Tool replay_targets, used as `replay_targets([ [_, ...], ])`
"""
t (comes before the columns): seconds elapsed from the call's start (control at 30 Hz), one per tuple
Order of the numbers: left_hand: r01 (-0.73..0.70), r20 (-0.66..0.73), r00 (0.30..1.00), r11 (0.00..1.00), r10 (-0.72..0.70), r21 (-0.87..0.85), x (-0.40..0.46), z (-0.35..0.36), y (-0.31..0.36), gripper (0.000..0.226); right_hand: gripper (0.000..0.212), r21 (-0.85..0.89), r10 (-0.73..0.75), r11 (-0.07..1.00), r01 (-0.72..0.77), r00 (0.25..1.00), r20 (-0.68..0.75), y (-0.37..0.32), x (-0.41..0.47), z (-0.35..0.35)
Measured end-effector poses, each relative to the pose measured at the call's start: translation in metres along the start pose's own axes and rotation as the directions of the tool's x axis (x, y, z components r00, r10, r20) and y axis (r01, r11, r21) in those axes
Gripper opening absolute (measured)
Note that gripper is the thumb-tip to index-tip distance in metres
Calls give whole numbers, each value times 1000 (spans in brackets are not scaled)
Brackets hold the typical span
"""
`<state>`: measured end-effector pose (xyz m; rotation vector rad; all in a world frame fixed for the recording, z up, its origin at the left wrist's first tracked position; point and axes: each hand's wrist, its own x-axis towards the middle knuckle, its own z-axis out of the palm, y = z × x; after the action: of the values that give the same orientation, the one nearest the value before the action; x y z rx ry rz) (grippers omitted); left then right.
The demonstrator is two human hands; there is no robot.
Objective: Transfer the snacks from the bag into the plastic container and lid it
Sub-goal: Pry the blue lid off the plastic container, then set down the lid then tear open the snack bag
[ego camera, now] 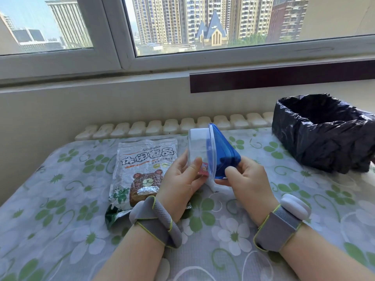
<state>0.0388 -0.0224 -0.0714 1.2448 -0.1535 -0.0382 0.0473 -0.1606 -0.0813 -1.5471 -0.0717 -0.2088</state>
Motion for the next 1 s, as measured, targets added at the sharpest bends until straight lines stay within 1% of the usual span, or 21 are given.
replay_targets([
  [0.23,18,7,1000,999,-17,-51,1,0,0,29,29,39,55,998,-52,996,-76,-3,0,-1],
  [0.33,36,-2,999,995,-37,-89,1,1,0,21,27,47,78,996,-74,992,-99,-5,2,-3],
  [0.43,68,-39,996,983,-76,-169,4,-1,2,17,25,47,100,994,-94,986,-137,-8,4,-7],
  [0.53,91,-73,991,965,-112,-245,6,-2,4,30,21,56,120,992,-112,979,-164,-8,7,-10],
  [0.6,96,-91,988,956,-126,-277,6,-1,4,26,20,75,136,989,-125,976,-170,-8,8,-10],
  [0.7,101,-123,981,942,-147,-319,7,-2,4,22,21,154,184,976,-156,966,-182,-7,9,-11],
  [0.77,101,-132,980,946,-147,-309,7,-2,4,23,25,214,216,961,-175,958,-189,-6,12,-13],
  [0.8,99,-135,980,950,-144,-296,7,-2,3,25,31,243,228,953,-179,955,-191,-5,13,-13],
  [0.87,103,-141,979,957,-146,-273,7,-2,3,33,48,288,235,942,-174,952,-195,-4,15,-14],
  [0.93,116,-145,977,957,-159,-267,7,-3,3,38,62,292,225,941,-168,959,-174,-4,15,-13],
  [1.0,128,-146,974,956,-171,-265,6,-3,3,35,63,267,217,948,-173,965,-145,-5,14,-12],
])
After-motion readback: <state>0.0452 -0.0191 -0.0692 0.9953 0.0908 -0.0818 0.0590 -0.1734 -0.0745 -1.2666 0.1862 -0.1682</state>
